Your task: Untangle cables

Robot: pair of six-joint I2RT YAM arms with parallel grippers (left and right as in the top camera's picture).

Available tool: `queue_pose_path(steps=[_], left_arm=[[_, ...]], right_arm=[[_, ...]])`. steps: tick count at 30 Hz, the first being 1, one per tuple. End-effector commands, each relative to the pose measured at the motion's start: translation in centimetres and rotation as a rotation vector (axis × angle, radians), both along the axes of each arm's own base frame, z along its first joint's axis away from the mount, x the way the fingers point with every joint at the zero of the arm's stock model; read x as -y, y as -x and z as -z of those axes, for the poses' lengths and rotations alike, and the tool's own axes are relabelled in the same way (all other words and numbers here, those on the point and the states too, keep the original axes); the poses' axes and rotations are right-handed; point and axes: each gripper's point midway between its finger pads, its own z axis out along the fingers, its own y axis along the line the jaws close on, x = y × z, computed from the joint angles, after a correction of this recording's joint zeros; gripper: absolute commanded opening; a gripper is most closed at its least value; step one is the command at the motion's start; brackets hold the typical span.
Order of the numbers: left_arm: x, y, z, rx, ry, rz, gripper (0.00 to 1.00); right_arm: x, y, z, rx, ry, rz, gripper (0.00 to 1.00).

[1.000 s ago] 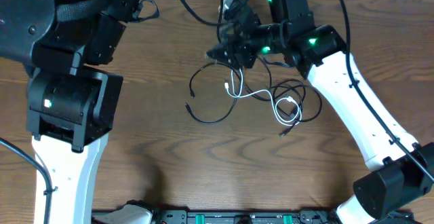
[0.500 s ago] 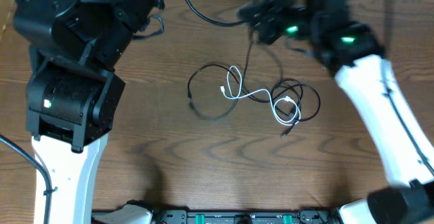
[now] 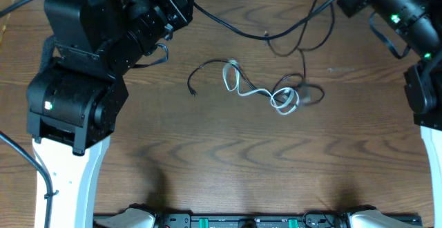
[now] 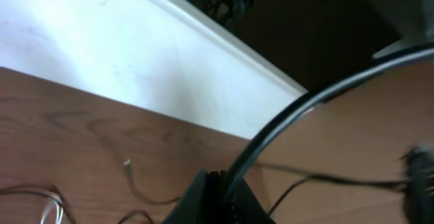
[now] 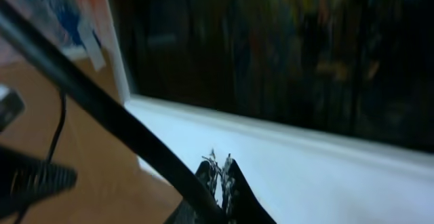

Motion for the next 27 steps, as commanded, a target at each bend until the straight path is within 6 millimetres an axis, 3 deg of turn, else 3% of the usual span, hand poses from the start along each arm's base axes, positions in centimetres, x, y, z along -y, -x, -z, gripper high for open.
queue_pose_path(steps=[1,6,9,12,16,20,24,27], left_arm=[[-0.5,0.3,-0.2,0.03,-0.056,-0.001,0.08],[-0.5,0.4,0.4,0.023,-0.09,0.007,0.08],[-0.7,0.3,0.6,0.024,-0.115,0.002,0.08],[-2.2,-0.5,0.8,0.027,-0.151,-0.091,0.07],[-6.0,-1.8,0.6,0.035,-0.19,-0.275,0.08],[-9.7,-2.9,0.2,0.049,-0.205,-0.424,0.07],[-10.6,-4.2,-0.6,0.088,-0.189,-0.457,0.07],[-10.1,-5.6,-1.6,0.153,-0.207,-0.442,0.08]], right_arm=[[0.7,-0.7,-0.7,0.005,-0.043,0.042,0.01],[2.7,-1.4,-2.4,0.023,-0.149,0.148,0.01],[2.6,-1.1,-3.1,0.04,-0.175,0.13,0.01],[2.5,-1.7,-1.8,-0.017,-0.167,0.135,0.01],[2.6,-2.9,0.5,-0.099,-0.149,0.163,0.01],[3.0,-4.1,1.0,-0.108,-0.154,0.201,0.01],[2.8,-5.1,0.2,-0.053,-0.169,0.196,0.01],[2.5,-6.5,0.0,-0.017,-0.18,0.192,0.01]])
